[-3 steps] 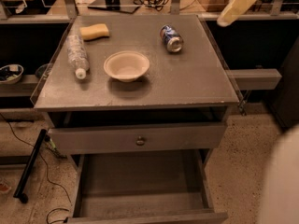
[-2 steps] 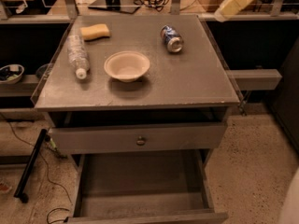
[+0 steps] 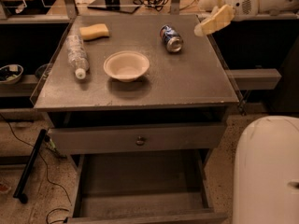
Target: Place pepsi can into middle drawer
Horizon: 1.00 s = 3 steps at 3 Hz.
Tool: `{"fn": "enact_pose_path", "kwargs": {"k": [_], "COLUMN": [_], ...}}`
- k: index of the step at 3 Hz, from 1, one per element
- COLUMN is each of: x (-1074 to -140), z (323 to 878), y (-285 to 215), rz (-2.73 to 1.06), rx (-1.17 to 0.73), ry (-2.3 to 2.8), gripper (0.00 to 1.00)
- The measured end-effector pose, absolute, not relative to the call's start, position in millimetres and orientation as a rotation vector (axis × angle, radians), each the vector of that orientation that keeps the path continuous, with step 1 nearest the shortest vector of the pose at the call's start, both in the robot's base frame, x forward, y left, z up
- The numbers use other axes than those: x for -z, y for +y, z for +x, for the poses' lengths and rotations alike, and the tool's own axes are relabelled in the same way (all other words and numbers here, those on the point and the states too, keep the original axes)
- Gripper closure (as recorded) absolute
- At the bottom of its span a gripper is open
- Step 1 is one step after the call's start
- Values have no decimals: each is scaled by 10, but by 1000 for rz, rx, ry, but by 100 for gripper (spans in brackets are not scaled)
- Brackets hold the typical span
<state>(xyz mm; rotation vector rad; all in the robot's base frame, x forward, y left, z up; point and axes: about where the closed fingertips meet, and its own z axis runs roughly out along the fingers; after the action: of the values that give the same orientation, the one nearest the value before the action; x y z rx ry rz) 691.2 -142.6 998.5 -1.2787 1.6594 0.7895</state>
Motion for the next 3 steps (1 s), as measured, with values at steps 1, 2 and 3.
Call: {"fn": "enact_pose_path", "kwargs": {"k": [1,2,3], "x": [-9987,-10005,-10065], "z": [6929,6996,7093], "y": [-1412,-1393,-1381], "rz": [-1275,-1292,-1318], "rx": [-788,-712,-593], "ry": [1658,1692,1731], "gripper": [0,0,0]}}
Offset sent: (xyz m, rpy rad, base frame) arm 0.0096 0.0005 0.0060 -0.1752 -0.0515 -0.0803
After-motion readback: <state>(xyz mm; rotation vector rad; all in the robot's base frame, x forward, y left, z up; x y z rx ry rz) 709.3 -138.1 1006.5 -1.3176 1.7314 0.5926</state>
